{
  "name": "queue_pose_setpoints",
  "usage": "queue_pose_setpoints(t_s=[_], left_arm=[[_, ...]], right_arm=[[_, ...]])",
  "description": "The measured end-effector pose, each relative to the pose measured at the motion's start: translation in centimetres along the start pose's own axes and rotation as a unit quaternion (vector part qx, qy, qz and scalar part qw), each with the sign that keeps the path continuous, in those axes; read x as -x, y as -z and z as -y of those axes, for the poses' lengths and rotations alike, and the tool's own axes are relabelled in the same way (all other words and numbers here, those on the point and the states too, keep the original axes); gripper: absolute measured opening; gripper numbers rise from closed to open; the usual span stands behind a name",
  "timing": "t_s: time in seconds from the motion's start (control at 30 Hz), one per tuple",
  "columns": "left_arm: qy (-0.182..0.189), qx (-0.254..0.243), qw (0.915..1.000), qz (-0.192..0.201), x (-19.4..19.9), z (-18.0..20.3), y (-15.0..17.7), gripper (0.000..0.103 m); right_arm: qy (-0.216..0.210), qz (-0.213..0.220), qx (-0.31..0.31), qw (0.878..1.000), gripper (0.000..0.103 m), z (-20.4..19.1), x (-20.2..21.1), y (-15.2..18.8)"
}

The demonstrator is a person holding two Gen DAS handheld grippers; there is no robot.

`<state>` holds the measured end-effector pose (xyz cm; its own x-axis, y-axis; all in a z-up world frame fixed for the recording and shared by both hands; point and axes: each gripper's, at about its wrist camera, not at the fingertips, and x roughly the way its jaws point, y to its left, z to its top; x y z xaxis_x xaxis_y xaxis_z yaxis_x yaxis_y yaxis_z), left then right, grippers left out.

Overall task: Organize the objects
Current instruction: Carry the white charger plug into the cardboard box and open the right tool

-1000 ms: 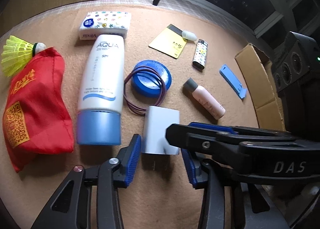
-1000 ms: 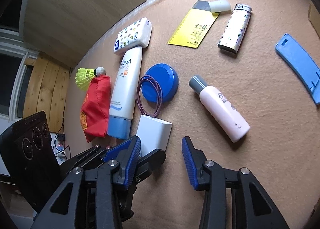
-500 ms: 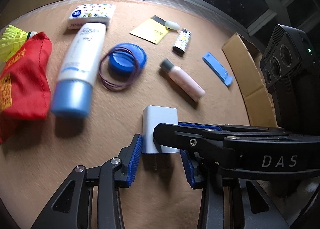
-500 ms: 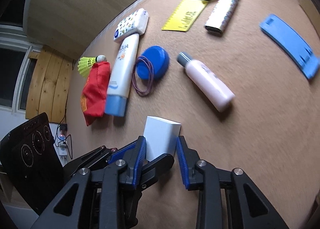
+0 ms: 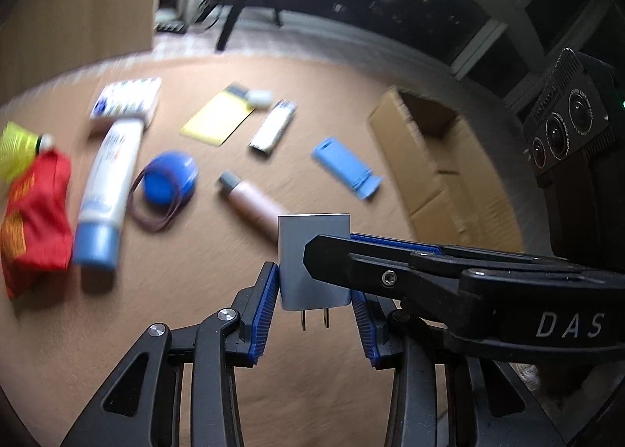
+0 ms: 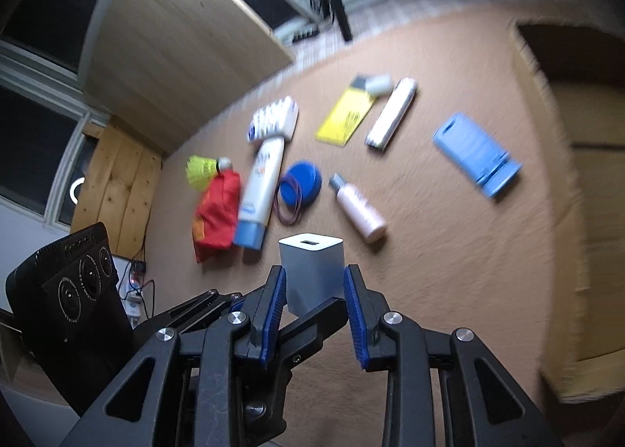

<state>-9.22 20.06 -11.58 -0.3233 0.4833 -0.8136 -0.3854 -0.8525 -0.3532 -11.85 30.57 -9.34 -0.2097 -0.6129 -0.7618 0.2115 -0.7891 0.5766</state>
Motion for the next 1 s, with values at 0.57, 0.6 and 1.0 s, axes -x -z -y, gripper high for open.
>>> queue_pose_setpoints(t_s=[0.57,0.6,1.0], left_arm=[[0.061,-0.103,0.9928,-0.006,-5.3,15.1,-4.1,0.04],[0.063,-0.107,0.9922,-0.011,-5.9,15.8,-4.0,0.04],[0.061,-0.124,0.9894,-0.045,-9.6,18.7,-3.7,0.049]], right_arm=[[0.06,0.088,-0.073,0.992,0.028,10.4,10.2,0.0],[0.062,0.088,-0.078,0.991,0.028,11.0,10.3,0.1],[0.085,0.08,-0.105,0.988,0.034,14.0,10.1,1.2]])
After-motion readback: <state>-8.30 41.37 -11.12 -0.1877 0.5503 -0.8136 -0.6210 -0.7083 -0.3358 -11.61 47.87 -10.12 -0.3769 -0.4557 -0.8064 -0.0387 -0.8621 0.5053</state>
